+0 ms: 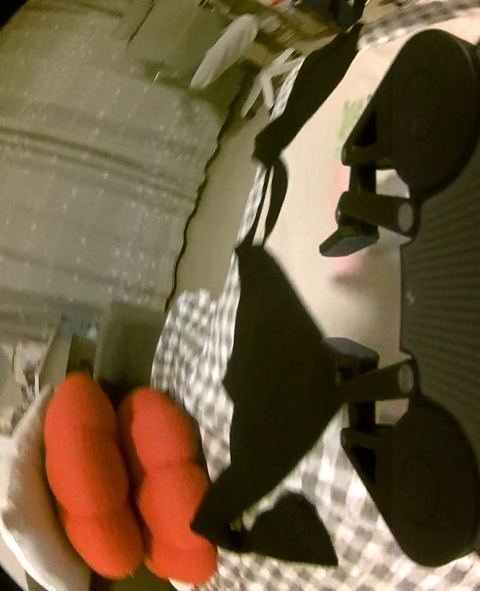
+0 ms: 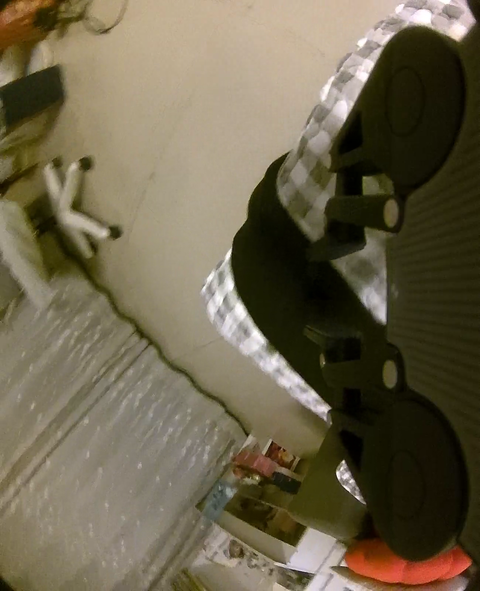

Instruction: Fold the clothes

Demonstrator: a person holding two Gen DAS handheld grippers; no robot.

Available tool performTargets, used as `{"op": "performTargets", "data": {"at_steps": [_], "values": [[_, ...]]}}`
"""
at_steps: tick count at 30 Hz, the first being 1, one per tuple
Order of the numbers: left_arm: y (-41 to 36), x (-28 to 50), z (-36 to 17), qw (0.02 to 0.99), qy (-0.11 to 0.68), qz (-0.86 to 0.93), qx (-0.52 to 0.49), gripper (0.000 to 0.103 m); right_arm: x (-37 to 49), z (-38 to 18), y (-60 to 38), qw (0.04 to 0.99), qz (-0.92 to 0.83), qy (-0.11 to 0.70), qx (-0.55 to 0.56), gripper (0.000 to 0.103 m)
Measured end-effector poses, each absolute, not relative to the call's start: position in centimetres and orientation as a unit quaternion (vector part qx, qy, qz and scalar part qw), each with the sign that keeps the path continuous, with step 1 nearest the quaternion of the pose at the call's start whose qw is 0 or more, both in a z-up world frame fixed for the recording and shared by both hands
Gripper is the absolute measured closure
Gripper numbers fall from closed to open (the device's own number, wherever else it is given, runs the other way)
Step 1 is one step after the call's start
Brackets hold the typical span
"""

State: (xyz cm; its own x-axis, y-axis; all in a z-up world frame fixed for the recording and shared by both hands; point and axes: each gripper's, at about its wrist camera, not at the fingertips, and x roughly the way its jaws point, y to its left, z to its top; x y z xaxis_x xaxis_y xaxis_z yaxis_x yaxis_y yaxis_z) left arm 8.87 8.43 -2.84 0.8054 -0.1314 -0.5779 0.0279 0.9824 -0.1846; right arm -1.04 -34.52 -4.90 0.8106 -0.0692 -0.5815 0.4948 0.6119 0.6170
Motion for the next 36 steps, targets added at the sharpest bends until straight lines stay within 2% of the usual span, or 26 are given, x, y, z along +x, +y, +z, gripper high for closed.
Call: {"op": "performTargets", "data": {"at_steps": [6,25,27,29,30,31,32,36], "values": [[11.3,10.2,-3.5,0.952,0.301,0.025,-0.046,0.053,0.2,-4.6,-30.4,0.884,-0.106,0.256,0.377,0.061],[23.4,10.5,-5.1,0.935,0.294,0.164,-0.108,0.053,2.9,-5.3,-18.4,0.909,0.038,0.328,0.253,0.055],[24.3,10.9,-5.9,0.931,0.300,0.165,-0.125,0.057,2.9,-5.4,-17.7,0.911,0.044,0.332,0.240,0.055],[25.0,11.1,-6.8,0.928,0.300,0.165,-0.148,0.076,2.8,-5.6,-17.1,0.912,0.050,0.334,0.232,0.055],[25.3,11.0,-7.1,0.929,0.293,0.168,-0.155,0.080,2.8,-5.7,-16.9,0.912,0.052,0.335,0.229,0.055],[25.5,10.9,-7.3,0.929,0.287,0.169,-0.162,0.097,2.7,-5.7,-16.7,0.912,0.052,0.336,0.228,0.055],[25.7,10.8,-7.4,0.929,0.284,0.169,-0.169,0.101,2.7,-5.8,-16.6,0.912,0.053,0.337,0.227,0.055],[25.6,9.9,-6.2,0.935,0.252,0.200,-0.150,0.102,2.6,-6.0,-16.3,0.912,0.050,0.339,0.225,0.055]]}}
